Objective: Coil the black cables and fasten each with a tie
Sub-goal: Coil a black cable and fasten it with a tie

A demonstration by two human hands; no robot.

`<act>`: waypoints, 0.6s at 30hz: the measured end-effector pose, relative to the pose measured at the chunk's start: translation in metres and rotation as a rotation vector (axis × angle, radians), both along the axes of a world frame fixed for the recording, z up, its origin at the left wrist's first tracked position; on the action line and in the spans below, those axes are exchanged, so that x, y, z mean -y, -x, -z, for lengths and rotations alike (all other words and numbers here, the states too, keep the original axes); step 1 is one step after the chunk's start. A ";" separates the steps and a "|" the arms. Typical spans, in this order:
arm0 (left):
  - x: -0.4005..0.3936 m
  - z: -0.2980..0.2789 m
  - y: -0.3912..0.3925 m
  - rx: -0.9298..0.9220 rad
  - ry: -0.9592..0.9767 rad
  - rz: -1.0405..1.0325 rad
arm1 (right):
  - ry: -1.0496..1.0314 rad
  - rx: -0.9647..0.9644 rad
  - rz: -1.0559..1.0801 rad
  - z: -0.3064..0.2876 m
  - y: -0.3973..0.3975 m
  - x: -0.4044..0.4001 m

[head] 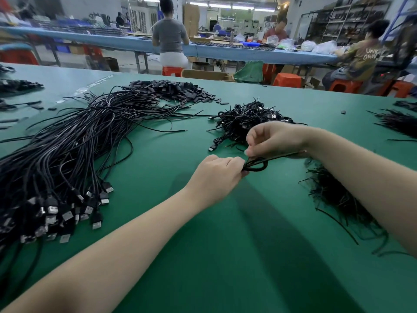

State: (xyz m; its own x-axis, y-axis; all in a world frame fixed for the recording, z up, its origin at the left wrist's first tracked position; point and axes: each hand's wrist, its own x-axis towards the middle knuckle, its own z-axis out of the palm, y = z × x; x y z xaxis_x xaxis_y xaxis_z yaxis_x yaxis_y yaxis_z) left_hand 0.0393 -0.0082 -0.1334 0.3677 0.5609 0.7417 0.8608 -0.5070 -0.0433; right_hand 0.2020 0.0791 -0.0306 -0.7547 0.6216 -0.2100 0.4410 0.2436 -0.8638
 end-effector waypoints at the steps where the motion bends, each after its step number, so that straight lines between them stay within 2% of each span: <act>1: 0.001 0.000 -0.001 0.071 0.051 0.045 | 0.127 -0.098 0.031 0.009 0.000 0.001; 4: 0.000 0.003 -0.003 0.506 0.279 0.126 | 0.426 -0.494 0.246 0.042 0.013 0.011; 6: -0.004 0.007 -0.005 0.807 0.349 0.112 | 0.469 -0.682 0.415 0.061 0.026 0.019; 9: -0.013 0.010 -0.007 1.119 0.519 0.075 | 0.428 -0.817 0.636 0.082 0.046 0.029; 13: -0.018 0.015 -0.002 1.329 0.664 0.156 | 0.340 -0.809 0.737 0.099 0.053 0.036; 16: -0.020 0.013 0.002 1.376 0.725 0.221 | 0.343 -0.707 0.676 0.097 0.047 0.033; 18: -0.021 0.011 0.003 1.398 0.775 0.252 | 0.303 -0.572 0.601 0.093 0.040 0.029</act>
